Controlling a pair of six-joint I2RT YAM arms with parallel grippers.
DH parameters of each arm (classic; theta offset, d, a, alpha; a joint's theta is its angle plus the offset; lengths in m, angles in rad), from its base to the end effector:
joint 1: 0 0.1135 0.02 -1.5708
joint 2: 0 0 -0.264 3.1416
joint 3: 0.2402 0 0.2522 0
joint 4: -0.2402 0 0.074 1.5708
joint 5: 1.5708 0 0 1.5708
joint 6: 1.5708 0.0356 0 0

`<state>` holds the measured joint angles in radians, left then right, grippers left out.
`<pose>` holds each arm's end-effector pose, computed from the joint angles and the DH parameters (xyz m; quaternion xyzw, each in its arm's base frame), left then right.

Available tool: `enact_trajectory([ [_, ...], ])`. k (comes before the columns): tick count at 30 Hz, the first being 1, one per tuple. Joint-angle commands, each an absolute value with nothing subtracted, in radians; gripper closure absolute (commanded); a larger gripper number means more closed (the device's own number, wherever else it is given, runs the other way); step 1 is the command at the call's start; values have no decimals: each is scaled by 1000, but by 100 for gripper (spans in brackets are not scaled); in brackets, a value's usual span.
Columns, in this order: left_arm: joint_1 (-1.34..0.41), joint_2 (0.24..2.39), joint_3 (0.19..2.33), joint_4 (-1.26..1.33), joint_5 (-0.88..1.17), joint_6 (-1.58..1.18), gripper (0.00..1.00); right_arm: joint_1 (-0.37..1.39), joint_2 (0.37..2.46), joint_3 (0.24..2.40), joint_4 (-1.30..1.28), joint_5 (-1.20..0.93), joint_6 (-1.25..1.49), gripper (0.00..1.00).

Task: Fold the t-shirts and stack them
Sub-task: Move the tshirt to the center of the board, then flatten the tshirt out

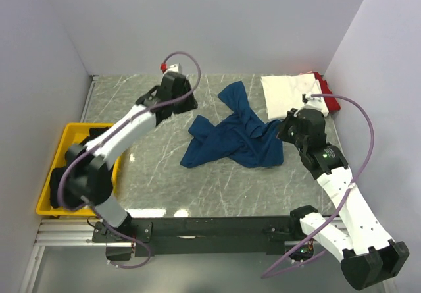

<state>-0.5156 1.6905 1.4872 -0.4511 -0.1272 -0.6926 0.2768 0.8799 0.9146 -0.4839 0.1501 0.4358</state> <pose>0.3418 -0.1885 0.3184 -0.1071 0.8891 -0.2038 0.3957 0.1870 0.0476 0.3380 0.1068 0.8386 0.1255 0.5192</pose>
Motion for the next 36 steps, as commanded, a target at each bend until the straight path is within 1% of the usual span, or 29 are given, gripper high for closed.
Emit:
enact_trajectory([
  [1, -607, 1591, 1320, -509, -354, -670, 52, 268, 879, 940, -426, 89, 426, 100],
  [4, -707, 1545, 1188, -496, -425, -652, 52, 268, 876, 946, -423, 83, 425, 100],
  [6, -741, 1529, 1111, -443, -428, -634, 51, 267, 873, 946, -420, 72, 423, 100],
  [8, -773, 1543, 1080, -419, -422, -632, 50, 267, 877, 948, -419, 61, 423, 100],
  [14, -822, 1600, 1055, -405, -439, -623, 47, 264, 876, 933, -410, 51, 422, 100],
  [21, -839, 1632, 1020, -324, -373, -604, 47, 264, 877, 923, -405, 48, 422, 100],
  [28, -841, 1687, 1005, -290, -331, -614, 52, 258, 877, 908, -396, 44, 422, 100],
  [31, -841, 1695, 1000, -290, -322, -621, 58, 255, 876, 904, -394, 41, 422, 100],
  [34, -841, 1689, 996, -305, -337, -638, 76, 253, 876, 905, -396, 34, 425, 100],
  [35, -841, 1677, 994, -319, -345, -646, 86, 253, 871, 905, -396, 31, 425, 100],
  [36, -841, 1666, 994, -324, -365, -650, 92, 250, 868, 907, -397, 31, 425, 100],
])
